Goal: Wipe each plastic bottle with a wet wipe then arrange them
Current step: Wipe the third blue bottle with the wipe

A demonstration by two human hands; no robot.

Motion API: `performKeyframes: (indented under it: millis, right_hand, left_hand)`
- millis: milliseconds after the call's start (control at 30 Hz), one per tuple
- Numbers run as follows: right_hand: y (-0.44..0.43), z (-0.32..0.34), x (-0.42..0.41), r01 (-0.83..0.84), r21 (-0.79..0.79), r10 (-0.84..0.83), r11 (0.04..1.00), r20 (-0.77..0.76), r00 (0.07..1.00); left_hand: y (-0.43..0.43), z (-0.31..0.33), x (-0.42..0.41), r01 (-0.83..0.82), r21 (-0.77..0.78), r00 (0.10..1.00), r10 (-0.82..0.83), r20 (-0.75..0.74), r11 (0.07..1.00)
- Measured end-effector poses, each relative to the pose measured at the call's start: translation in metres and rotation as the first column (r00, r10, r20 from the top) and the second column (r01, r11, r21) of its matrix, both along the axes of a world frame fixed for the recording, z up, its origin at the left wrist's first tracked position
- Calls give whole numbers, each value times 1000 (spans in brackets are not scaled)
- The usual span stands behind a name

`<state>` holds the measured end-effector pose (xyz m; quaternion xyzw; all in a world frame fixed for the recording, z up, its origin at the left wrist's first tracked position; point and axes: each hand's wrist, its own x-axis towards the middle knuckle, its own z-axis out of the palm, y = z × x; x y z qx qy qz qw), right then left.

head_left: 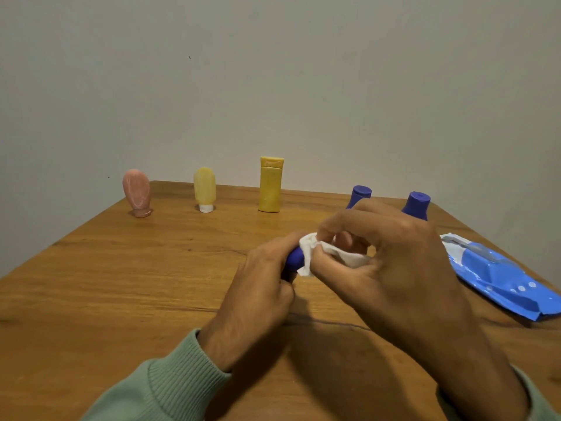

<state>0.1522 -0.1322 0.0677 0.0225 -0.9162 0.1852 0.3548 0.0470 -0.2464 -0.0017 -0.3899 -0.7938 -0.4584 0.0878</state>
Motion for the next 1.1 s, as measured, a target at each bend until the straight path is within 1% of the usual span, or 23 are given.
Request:
performKeyframes:
  millis: [67,133,200,267,333,400,467,533,633,733,800,833,900,1000,1100]
  right_hand:
    - [1,-1,-1,26,-32,-25,999,25,999]
    - [2,2,0,35,-115,-26,993,77,997]
    - [7,7,1,31,-199,-8,980,113,994]
    - [17,11,3,37,-248,3,968,158,987]
    - [27,13,3,29,-332,49,943,222,974]
    - [34,14,4,-6,-416,96,909,196,976]
    - [35,16,6,-61,-473,120,879,97,988]
    - [30,18,7,-118,-454,150,883,35,988]
    - [17,15,7,-167,-330,193,929,48,980]
    - [11,16,9,-214,-205,236,955,89,968]
    - [13,21,13,-226,-180,251,957,132,959]
    - [15,22,14,-221,-174,245,960,129,961]
    - [19,20,14,-175,-148,188,973,77,979]
    - [18,13,7,-110,-103,110,989,-3,994]
    - [14,11,5,-175,-112,177,978,9,984]
  left_hand:
    - [0,1,3,1,-16,1000,-2,-17,1000]
    - [0,3,5,6,-40,1000,-6,-5,999]
    - [1,6,7,23,-59,1000,-22,16,998]
    - [-1,9,7,45,-65,998,-42,47,997]
    - [-1,9,3,51,-46,995,-47,84,998]
    - [-1,8,-1,46,-8,992,-45,115,999]
    - [0,6,-3,52,29,987,-56,148,998]
    - [2,4,-4,66,48,979,-74,190,997]
    - [1,3,-4,87,67,969,-100,224,994]
    - [-1,4,-2,114,86,969,-130,212,990]
    - [-1,5,-1,120,80,969,-134,208,990]
    - [-1,4,-1,122,74,968,-135,214,990]
    - [1,4,-1,128,57,966,-137,218,990]
    - [2,3,1,117,31,975,-121,185,993]
    - [1,3,1,121,63,972,-131,194,991]
